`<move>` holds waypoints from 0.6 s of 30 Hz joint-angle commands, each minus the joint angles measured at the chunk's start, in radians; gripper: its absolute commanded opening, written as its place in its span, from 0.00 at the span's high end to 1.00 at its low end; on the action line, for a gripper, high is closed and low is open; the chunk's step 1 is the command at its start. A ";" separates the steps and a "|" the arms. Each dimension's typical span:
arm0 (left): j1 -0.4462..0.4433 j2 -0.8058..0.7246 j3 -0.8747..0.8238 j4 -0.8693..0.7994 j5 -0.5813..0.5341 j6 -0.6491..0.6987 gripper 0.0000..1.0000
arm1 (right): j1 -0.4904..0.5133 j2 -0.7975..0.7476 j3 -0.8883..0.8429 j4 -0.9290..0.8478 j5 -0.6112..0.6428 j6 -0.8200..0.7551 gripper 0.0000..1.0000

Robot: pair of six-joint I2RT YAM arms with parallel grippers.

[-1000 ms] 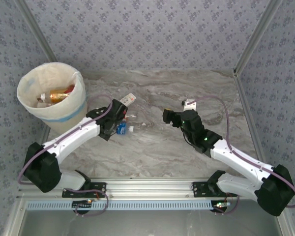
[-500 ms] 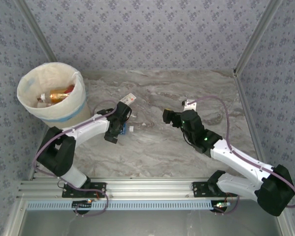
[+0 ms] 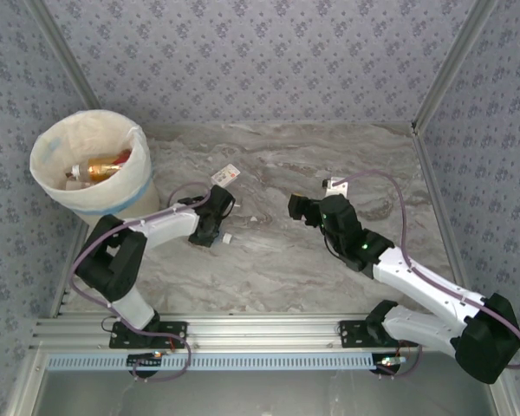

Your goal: Put the plastic bottles in the bin

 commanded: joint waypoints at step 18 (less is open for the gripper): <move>0.198 -0.470 0.527 -0.204 -0.098 1.224 0.53 | -0.010 0.106 0.074 0.055 -0.028 -0.004 0.03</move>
